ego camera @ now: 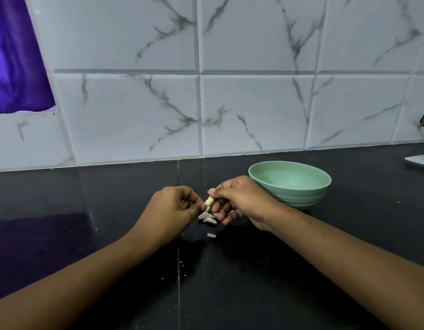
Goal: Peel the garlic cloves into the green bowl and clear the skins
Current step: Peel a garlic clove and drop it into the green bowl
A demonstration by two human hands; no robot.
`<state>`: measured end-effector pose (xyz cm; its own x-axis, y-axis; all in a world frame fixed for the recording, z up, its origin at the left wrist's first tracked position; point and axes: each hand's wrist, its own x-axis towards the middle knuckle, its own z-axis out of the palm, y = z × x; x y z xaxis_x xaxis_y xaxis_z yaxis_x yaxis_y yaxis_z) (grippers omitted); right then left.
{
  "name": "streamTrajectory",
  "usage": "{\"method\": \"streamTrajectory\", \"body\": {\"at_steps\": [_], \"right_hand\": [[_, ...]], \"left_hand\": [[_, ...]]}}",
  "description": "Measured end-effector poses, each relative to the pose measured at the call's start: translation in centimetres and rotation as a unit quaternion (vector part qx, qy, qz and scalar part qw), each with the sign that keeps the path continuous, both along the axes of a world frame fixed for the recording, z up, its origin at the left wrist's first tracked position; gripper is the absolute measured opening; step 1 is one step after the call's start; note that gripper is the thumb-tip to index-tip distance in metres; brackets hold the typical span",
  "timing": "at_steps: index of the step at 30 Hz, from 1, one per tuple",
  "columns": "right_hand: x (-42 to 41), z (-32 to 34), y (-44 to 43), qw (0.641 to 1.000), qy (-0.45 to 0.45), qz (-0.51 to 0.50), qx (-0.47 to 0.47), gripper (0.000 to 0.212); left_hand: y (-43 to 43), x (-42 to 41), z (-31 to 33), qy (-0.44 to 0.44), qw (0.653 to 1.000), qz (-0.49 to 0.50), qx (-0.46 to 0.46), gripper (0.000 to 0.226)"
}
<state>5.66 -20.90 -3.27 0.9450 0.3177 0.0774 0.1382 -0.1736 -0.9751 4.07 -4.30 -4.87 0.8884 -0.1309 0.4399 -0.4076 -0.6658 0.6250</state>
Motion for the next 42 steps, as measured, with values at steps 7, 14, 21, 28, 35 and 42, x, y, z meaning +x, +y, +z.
{"method": "streamTrajectory", "body": {"at_steps": [7, 14, 21, 28, 35, 42], "right_hand": [[0.2, 0.1, -0.6, 0.997, -0.010, 0.042, -0.059, 0.022], [0.9, 0.0, -1.2, 0.986, -0.084, 0.000, -0.146, 0.012], [0.3, 0.4, -1.0, 0.950, -0.216, -0.058, -0.219, 0.012], [-0.4, 0.5, 0.0, 0.957, -0.260, -0.018, -0.126, 0.017], [-0.6, -0.4, 1.1, 0.962, -0.257, -0.022, -0.087, 0.020], [-0.4, -0.1, 0.5, 0.994, -0.042, 0.064, 0.076, 0.007]], "left_hand": [[0.0, 0.1, 0.1, -0.017, 0.999, 0.011, 0.048, 0.013], [0.2, 0.1, 1.0, 0.220, 0.930, -0.036, -0.292, 0.029], [1.5, -0.1, 2.5, 0.338, 0.785, -0.140, -0.500, 0.041], [0.6, -0.4, 1.7, 0.310, 0.800, -0.175, -0.483, 0.039], [-0.4, -0.6, 0.7, 0.239, 0.840, -0.170, -0.457, 0.043], [0.2, -0.6, 0.9, 0.213, 0.876, -0.136, -0.411, 0.033]]}}
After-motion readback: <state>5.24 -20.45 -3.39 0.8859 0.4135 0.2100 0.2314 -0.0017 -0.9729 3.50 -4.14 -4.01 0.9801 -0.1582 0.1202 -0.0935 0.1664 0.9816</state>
